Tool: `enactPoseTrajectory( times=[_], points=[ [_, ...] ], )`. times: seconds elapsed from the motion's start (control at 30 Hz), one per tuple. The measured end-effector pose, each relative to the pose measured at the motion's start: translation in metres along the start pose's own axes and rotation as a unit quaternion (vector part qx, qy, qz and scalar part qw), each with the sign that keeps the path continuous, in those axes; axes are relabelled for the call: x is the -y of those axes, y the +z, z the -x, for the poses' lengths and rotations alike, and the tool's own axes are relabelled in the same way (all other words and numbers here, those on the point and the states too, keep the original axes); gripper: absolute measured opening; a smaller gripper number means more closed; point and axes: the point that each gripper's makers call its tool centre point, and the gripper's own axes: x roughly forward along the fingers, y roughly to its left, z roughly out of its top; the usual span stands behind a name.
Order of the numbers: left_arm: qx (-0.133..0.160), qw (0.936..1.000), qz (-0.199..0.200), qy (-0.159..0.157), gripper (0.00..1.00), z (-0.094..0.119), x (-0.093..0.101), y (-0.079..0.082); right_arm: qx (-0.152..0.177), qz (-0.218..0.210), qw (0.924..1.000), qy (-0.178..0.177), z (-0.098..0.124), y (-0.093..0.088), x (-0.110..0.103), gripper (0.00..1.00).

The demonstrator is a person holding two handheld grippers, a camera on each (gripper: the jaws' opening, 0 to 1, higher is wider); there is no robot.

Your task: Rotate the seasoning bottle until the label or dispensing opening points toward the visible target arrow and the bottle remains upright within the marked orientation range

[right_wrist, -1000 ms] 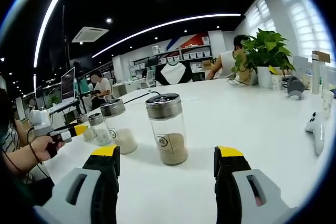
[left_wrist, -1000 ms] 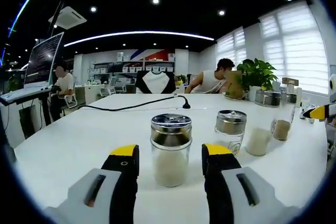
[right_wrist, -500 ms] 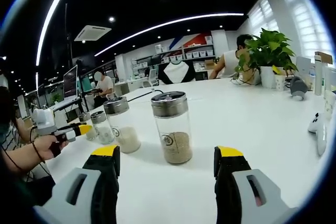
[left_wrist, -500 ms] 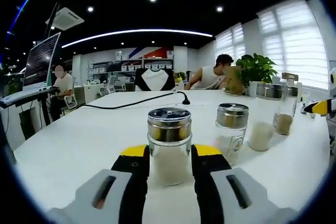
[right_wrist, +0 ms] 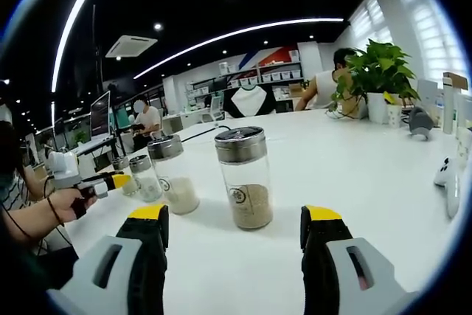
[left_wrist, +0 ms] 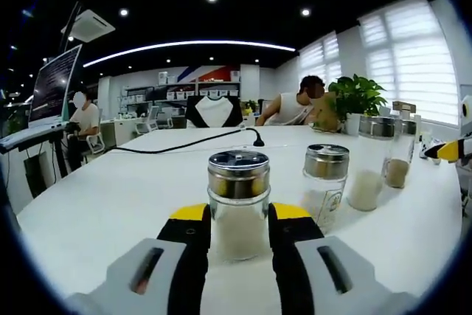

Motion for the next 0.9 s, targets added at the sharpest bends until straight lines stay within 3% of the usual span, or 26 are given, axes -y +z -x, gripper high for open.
enactPoseTrajectory(
  times=[0.4,0.9],
  points=[
    [-0.002,0.9998,-0.002,-0.021,0.32,0.0005,0.0004,0.0006,-0.006,0.004,1.0000,0.006,-0.0048,0.0003,-0.0021,0.74],
    [0.005,0.9970,-0.009,-0.077,0.32,0.0009,0.0015,0.0007,-0.006,-0.003,1.0000,0.004,-0.0051,-0.0040,0.0012,0.74]
  ],
)
